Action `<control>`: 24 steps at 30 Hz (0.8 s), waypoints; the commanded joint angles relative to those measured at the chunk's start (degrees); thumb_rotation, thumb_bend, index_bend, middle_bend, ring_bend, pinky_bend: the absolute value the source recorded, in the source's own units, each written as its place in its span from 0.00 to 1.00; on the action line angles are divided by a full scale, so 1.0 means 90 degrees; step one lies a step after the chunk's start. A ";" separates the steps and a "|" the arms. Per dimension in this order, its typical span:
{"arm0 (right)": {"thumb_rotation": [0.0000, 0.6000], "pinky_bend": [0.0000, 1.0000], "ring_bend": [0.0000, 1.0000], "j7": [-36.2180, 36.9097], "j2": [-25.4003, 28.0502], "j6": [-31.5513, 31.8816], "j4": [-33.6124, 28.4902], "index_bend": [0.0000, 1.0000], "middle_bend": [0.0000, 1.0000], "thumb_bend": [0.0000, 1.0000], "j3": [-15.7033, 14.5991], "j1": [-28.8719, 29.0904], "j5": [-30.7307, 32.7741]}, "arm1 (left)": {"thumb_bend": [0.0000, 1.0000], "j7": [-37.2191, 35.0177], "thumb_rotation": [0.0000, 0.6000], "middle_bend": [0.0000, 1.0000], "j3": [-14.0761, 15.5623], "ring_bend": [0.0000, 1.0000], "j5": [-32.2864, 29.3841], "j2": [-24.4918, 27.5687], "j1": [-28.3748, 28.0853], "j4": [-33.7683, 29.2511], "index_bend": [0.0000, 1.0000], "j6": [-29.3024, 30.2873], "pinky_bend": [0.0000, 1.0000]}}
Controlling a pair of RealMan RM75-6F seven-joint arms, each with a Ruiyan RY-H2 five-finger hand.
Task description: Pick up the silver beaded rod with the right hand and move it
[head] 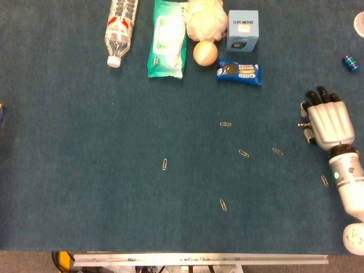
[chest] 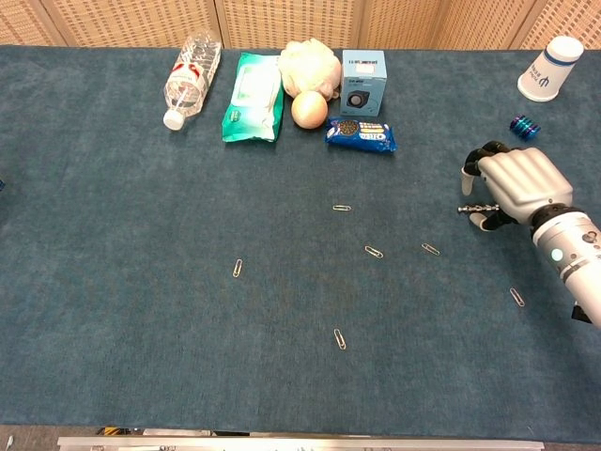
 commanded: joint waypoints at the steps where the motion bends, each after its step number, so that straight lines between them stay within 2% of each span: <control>1: 1.00 0.27 0.12 -0.0001 -0.0018 -0.0020 0.0022 0.49 0.24 0.22 -0.0017 0.0012 0.0007 | 0.42 -0.0004 1.00 0.35 -0.0001 0.25 0.0000 0.0002 0.0001 -0.0002 0.35 0.0001 0.41; 24: 1.00 0.27 0.12 -0.0003 -0.0094 -0.0153 0.0112 0.52 0.24 0.26 -0.0024 0.0119 0.0158 | 0.42 -0.0038 1.00 0.35 0.0000 0.25 0.0021 0.0021 0.0018 -0.0007 0.35 0.0024 0.41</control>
